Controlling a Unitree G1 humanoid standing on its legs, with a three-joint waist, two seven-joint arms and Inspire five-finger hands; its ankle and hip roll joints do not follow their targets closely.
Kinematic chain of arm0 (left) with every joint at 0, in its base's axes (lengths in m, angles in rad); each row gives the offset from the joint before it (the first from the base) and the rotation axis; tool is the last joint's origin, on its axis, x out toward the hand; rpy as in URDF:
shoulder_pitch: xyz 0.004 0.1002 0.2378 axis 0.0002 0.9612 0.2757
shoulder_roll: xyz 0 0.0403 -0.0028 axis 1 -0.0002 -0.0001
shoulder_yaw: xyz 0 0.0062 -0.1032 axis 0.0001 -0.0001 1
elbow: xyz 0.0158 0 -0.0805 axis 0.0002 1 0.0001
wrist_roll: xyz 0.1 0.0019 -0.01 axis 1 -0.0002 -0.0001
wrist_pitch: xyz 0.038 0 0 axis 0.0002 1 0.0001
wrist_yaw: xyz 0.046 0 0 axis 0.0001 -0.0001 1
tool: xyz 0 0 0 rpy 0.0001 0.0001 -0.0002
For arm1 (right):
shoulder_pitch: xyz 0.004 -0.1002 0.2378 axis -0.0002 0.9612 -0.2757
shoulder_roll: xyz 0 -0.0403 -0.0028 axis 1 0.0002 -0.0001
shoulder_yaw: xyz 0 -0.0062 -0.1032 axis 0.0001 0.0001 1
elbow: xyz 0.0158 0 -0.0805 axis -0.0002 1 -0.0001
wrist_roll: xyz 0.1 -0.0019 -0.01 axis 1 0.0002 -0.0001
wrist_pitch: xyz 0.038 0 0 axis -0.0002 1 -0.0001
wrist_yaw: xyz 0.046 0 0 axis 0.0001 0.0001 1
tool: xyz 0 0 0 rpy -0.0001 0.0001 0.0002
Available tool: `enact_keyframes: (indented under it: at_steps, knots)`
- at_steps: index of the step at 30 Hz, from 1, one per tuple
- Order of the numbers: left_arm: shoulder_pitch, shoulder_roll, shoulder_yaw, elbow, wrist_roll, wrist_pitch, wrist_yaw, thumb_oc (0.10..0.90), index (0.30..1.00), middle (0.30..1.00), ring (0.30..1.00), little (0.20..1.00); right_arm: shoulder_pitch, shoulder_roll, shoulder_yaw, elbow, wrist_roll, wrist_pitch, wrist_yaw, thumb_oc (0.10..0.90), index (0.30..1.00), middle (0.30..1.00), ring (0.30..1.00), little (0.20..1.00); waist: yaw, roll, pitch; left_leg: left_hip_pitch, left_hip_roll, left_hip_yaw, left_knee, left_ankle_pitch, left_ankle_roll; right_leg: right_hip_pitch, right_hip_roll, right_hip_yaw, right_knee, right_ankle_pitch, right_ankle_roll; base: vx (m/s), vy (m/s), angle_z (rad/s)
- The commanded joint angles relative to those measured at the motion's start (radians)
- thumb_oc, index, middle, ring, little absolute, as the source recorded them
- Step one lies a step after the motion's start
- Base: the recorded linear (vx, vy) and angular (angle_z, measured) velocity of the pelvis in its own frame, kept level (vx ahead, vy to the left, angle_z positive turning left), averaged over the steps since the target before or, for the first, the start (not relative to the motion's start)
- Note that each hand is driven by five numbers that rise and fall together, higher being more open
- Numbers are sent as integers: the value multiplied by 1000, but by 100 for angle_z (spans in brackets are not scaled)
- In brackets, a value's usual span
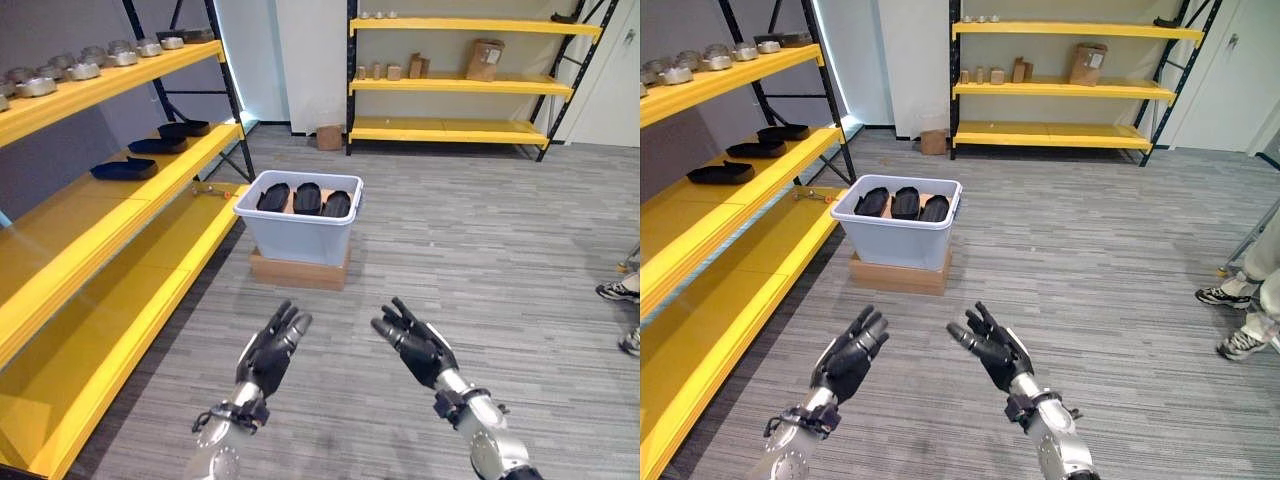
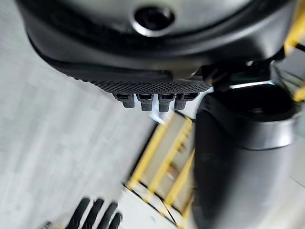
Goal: Move parts from the plastic box to the shelf.
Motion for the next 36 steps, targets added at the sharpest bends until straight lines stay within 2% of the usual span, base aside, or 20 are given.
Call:
enact_keyframes:
  at_steps: [1, 3, 4, 12, 22, 26, 29, 34, 36]
  knots:
    - [-78, 3, 19, -43, 14, -63, -34, 900, 1000, 1000, 1000, 1000, -53, -4, -6, -82, 23, -67, 13, 900, 1000, 1000, 1000, 1000, -2, -29, 6, 25, 68, -70, -28, -19, -64, 127, -84, 25, -24, -42, 86, 0, 0, 0]
    - [-78, 3, 19, -43, 14, -63, -34, 900, 1000, 1000, 1000, 1000, -53, -4, -6, -82, 23, -67, 13, 900, 1000, 1000, 1000, 1000, -2, -29, 6, 25, 68, -70, -28, -19, -64, 127, -84, 25, -24, -42, 86, -17, 2, 0]
    - [-78, -5, 15, -45, -45, -4, -70, 900, 1000, 1000, 1000, 1000, -61, -6, -7, -84, 25, -68, 4, 900, 1000, 1000, 1000, 1000, -1, -25, 7, 26, 66, -72, -28, -19, -61, 128, -85, 23, -20, -43, 87, -43, 6, -2]
    - [-88, -3, 24, -74, -49, 30, -96, 900, 1000, 1000, 1000, 1000, -75, -11, -9, -83, 23, -66, -9, 900, 1000, 1000, 1000, 1000, 5, -24, 8, 27, 63, -76, -28, -19, -61, 130, -86, 22, -27, -37, 88, -6, 1, 0]
    - [-94, 0, 42, -94, -72, 13, -67, 900, 1000, 1000, 1000, 1000, -74, -13, -10, -103, 14, -47, 1, 900, 1000, 1000, 1000, 1000, 4, -24, 5, 25, 61, -80, -28, -17, -61, 127, -84, 26, -30, -33, 87, 0, 0, 0]
    - [-96, -10, 55, -94, -111, 31, -64, 900, 1000, 1000, 1000, 1000, -72, -9, -8, -98, 12, -49, -3, 900, 1000, 1000, 1000, 1000, 3, -25, 3, 24, 59, -86, -28, -17, -60, 126, -85, 36, -28, -33, 88, 0, 0, 0]
    - [-103, -12, 45, -69, -58, 29, -22, 900, 1000, 1000, 1000, 1000, -75, -10, -8, -92, 13, -49, -6, 900, 1000, 1000, 1000, 1000, 3, -27, 3, 23, 58, -90, -28, -16, -59, 126, -83, 37, -26, -32, 88, -7, -12, 3]
    - [-98, -14, 38, -60, -40, 19, -25, 900, 1000, 1000, 1000, 1000, -75, -11, -5, -101, 10, -41, -8, 900, 1000, 1000, 1000, 1000, 5, -27, 5, 21, 57, -91, -28, -15, -59, 124, -87, 33, -26, -32, 90, 0, 0, 0]
    - [-100, -7, 42, -59, -24, -48, -24, 900, 1000, 1000, 1000, 1000, -71, -11, -7, -102, 15, -58, -11, 900, 1000, 1000, 1000, 1000, 7, -28, 5, 21, 57, -91, -28, -15, -59, 124, -88, 31, -27, -30, 92, 0, 0, 0]
